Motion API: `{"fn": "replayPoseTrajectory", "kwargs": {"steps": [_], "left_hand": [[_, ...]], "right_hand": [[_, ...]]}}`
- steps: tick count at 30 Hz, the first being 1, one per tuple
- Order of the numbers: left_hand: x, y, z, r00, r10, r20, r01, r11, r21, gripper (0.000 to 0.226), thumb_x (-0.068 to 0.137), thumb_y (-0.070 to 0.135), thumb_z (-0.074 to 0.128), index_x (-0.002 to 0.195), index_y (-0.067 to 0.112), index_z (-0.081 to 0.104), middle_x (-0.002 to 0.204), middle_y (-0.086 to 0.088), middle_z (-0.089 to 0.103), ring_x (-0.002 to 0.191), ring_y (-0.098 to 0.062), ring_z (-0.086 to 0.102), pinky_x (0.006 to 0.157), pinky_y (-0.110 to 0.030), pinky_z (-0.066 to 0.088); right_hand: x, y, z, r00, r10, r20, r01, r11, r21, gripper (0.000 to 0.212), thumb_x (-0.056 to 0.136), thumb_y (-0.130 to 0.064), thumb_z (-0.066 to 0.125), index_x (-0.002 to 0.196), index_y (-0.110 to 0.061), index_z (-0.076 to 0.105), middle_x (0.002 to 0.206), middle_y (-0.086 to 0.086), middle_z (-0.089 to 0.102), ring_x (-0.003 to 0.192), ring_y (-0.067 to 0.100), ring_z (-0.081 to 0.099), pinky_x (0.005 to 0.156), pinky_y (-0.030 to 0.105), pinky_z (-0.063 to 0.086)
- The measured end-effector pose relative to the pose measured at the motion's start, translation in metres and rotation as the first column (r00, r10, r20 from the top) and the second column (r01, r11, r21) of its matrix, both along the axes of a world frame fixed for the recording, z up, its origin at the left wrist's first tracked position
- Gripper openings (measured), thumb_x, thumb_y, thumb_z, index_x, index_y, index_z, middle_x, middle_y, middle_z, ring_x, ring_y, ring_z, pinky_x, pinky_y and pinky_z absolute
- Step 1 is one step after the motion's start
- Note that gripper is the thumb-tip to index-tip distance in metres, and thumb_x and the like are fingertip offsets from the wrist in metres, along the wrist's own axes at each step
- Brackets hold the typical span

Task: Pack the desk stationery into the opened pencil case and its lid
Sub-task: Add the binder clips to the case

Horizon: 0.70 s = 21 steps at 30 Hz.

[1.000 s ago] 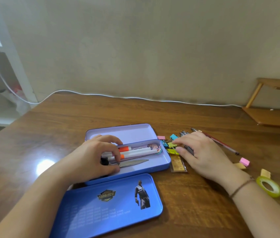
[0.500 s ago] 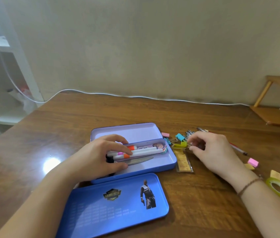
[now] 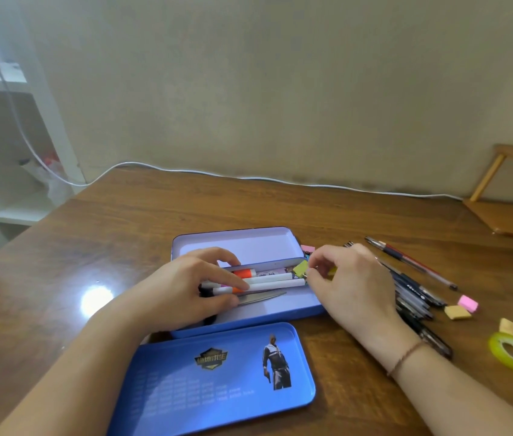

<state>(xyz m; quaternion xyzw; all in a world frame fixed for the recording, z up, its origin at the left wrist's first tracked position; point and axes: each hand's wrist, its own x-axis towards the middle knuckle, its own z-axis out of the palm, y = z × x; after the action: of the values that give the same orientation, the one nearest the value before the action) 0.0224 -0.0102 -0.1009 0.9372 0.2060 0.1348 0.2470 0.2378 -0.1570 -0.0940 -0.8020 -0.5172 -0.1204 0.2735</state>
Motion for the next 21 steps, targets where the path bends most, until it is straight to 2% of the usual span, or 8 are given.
{"fn": "replayPoseTrajectory", "kwargs": {"steps": [3,9,12,15,17,19,21], "left_hand": [[-0.001,-0.001,0.001,1.000,-0.001,-0.031,0.000,1.000,-0.014,0.021,0.087,0.041,0.068,0.102,0.055,0.069,0.129,0.037,0.042,0.120,0.012,0.040,0.098,-0.022,0.042],[-0.001,-0.002,0.003,0.994,-0.042,-0.102,0.045,0.999,0.030,0.023,0.088,0.049,0.064,0.107,0.061,0.064,0.140,0.039,0.031,0.126,0.006,0.036,0.103,-0.024,0.036],[-0.001,-0.001,0.003,0.992,-0.048,-0.119,0.053,0.998,0.039,0.024,0.088,0.052,0.061,0.109,0.062,0.062,0.142,0.039,0.029,0.129,0.004,0.034,0.106,-0.028,0.034],[0.000,-0.001,0.003,0.992,-0.046,-0.119,0.055,0.996,0.068,0.025,0.088,0.052,0.061,0.112,0.061,0.062,0.141,0.034,0.036,0.127,0.002,0.036,0.105,-0.029,0.036],[0.000,-0.001,0.003,0.992,-0.038,-0.122,0.047,0.996,0.074,0.026,0.088,0.051,0.062,0.113,0.060,0.062,0.140,0.032,0.039,0.126,0.001,0.036,0.104,-0.028,0.036],[0.000,0.000,0.003,0.991,-0.046,-0.128,0.055,0.996,0.068,0.026,0.088,0.053,0.061,0.113,0.061,0.061,0.140,0.031,0.038,0.127,0.002,0.035,0.104,-0.027,0.035],[-0.001,0.000,0.004,0.988,-0.072,-0.139,0.081,0.995,0.064,0.029,0.084,0.063,0.054,0.113,0.064,0.058,0.142,0.031,0.036,0.127,0.002,0.035,0.105,-0.027,0.035]], "right_hand": [[0.006,0.001,-0.005,0.998,0.042,0.056,-0.041,0.999,-0.014,0.010,0.083,-0.037,0.065,0.076,-0.032,0.070,0.070,-0.012,0.060,0.076,0.012,0.049,0.052,0.025,0.038],[0.018,-0.010,-0.003,0.979,0.166,0.122,-0.162,0.986,-0.046,0.017,0.080,-0.035,0.058,0.077,-0.032,0.075,0.077,-0.017,0.054,0.078,0.008,0.045,0.053,0.022,0.034],[0.019,-0.008,-0.003,0.967,0.199,0.162,-0.177,0.974,-0.139,0.024,0.082,-0.042,0.052,0.085,-0.036,0.075,0.084,-0.016,0.050,0.082,0.008,0.042,0.057,0.023,0.034],[0.018,-0.007,-0.003,0.957,0.200,0.210,-0.164,0.971,-0.176,0.027,0.085,-0.045,0.049,0.096,-0.037,0.073,0.086,-0.015,0.047,0.083,0.008,0.040,0.059,0.025,0.037],[0.017,-0.008,-0.001,0.956,0.203,0.211,-0.181,0.976,-0.116,0.024,0.084,-0.043,0.052,0.093,-0.035,0.073,0.084,-0.013,0.051,0.080,0.008,0.041,0.056,0.024,0.035],[0.020,-0.011,0.003,0.969,0.173,0.174,-0.181,0.983,0.034,0.018,0.084,-0.037,0.057,0.086,-0.030,0.074,0.081,-0.011,0.057,0.078,0.011,0.045,0.056,0.026,0.038],[0.028,-0.010,0.013,0.988,0.107,0.115,-0.122,0.983,0.135,0.014,0.086,-0.029,0.061,0.084,-0.028,0.074,0.083,-0.010,0.063,0.081,0.013,0.049,0.060,0.027,0.042]]}}
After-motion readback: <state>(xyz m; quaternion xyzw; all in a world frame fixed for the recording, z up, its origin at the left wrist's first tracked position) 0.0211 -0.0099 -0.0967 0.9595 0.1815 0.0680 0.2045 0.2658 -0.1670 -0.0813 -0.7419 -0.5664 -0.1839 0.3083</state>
